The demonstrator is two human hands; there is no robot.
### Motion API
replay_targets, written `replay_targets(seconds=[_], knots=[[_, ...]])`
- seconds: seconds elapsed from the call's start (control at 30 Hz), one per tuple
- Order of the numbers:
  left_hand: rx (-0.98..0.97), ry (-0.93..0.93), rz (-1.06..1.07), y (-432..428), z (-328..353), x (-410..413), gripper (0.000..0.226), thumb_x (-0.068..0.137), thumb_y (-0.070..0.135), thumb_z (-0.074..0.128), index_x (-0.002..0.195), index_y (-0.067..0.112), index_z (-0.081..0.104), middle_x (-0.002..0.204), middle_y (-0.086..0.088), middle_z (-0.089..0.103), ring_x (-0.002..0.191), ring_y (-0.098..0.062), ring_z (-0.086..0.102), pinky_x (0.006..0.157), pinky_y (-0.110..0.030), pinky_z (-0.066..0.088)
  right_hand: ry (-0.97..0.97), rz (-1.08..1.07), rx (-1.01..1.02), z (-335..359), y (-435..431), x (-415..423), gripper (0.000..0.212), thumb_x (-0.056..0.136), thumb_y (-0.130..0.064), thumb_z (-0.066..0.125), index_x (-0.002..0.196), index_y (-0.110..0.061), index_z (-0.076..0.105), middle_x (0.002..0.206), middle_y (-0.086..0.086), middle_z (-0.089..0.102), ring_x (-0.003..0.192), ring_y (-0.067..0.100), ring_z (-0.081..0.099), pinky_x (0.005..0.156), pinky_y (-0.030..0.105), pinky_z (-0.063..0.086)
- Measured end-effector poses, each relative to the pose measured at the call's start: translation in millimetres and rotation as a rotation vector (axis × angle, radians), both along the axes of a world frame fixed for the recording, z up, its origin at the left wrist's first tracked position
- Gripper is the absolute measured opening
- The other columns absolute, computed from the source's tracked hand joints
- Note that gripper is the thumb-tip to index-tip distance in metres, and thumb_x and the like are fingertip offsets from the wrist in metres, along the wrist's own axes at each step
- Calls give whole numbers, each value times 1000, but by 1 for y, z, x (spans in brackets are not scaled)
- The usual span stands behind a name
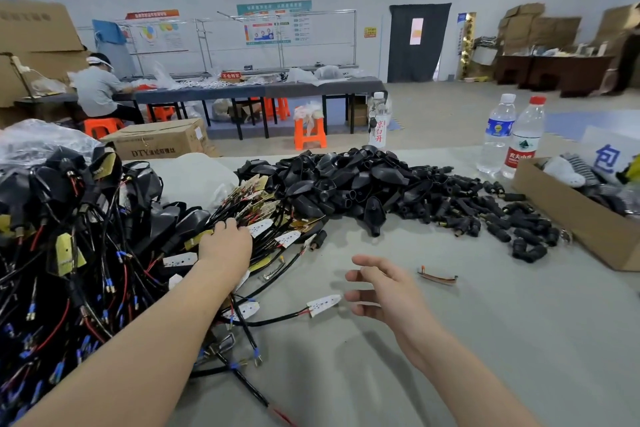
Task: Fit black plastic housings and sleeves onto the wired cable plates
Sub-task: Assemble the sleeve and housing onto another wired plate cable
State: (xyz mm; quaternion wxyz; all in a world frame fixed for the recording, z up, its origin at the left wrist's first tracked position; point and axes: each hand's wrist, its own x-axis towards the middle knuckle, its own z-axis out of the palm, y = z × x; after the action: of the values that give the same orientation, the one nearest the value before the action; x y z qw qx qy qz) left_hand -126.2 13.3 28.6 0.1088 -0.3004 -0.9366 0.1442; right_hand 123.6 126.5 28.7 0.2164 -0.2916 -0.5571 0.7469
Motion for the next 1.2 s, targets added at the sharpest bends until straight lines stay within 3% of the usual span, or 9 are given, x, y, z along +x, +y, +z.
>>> replay_targets(seconds=[0.1, 0.2, 0.27, 0.4, 0.57, 0.77, 1.03, 1.1, 1.2], knots=[[7, 33, 22, 5, 1, -1, 38, 94, 8, 52, 131, 11, 46, 133, -10, 47, 126, -26, 45, 87, -37, 49, 1, -7, 1, -1, 5, 2, 24, 101, -7, 44, 111, -14, 65, 96, 8, 68, 64, 16, 65, 53, 24, 53], [133, -27, 24, 3, 3, -6, 30, 100, 19, 49, 129, 12, 47, 130, -11, 49, 124, -28, 48, 84, -39, 49, -3, -21, 10, -3, 11, 4, 24, 100, -8, 45, 111, -16, 65, 96, 6, 70, 66, 16, 66, 55, 24, 53], [334, -162, 22, 0, 6, -9, 22, 101, 27, 48, 118, 14, 53, 122, -11, 55, 118, -30, 50, 85, -44, 49, -4, -27, 11, -5, 13, 6, 24, 100, -8, 45, 111, -16, 65, 96, 6, 71, 67, 16, 67, 55, 24, 53], [737, -367, -35, -7, 23, -10, 13, 100, 31, 52, 94, 20, 54, 88, -1, 62, 94, -26, 57, 77, -39, 48, 2, -22, -7, -7, 10, 6, 25, 100, -7, 45, 111, -16, 66, 94, 6, 71, 65, 16, 66, 54, 24, 53], [1004, -335, -215, -5, 75, 4, 12, 98, 32, 57, 90, 23, 57, 83, 7, 61, 76, -11, 55, 60, -23, 32, 24, 5, -15, -5, 0, 4, 25, 100, -7, 44, 111, -14, 65, 96, 7, 70, 63, 16, 66, 54, 24, 53], [1203, -248, -342, -13, 127, 32, 5, 98, 27, 59, 94, 24, 59, 84, 9, 65, 71, -1, 53, 55, -11, 31, 39, 9, 4, 2, -7, 4, 25, 99, -8, 44, 109, -16, 66, 98, 7, 70, 67, 17, 66, 56, 25, 55], [1173, -193, -614, -16, 137, 62, 8, 94, 29, 63, 86, 30, 61, 76, 12, 65, 74, -2, 55, 63, -5, 37, 26, 36, 39, 5, -21, -4, 24, 100, -8, 43, 110, -15, 64, 96, 6, 68, 64, 15, 65, 56, 25, 56], [1099, -236, -591, -17, 122, 54, 8, 96, 34, 61, 91, 27, 61, 81, 11, 65, 77, -4, 57, 64, -9, 39, 30, 52, 47, 5, -26, -6, 25, 100, -8, 42, 111, -14, 64, 97, 7, 68, 63, 15, 65, 57, 26, 56], [929, -448, -421, -23, 93, 35, 24, 96, 48, 57, 110, 28, 57, 96, 14, 62, 89, -4, 58, 72, -15, 38, 46, 64, 40, 6, -29, -7, 24, 100, -7, 43, 110, -13, 63, 96, 8, 66, 62, 16, 64, 53, 25, 54]])
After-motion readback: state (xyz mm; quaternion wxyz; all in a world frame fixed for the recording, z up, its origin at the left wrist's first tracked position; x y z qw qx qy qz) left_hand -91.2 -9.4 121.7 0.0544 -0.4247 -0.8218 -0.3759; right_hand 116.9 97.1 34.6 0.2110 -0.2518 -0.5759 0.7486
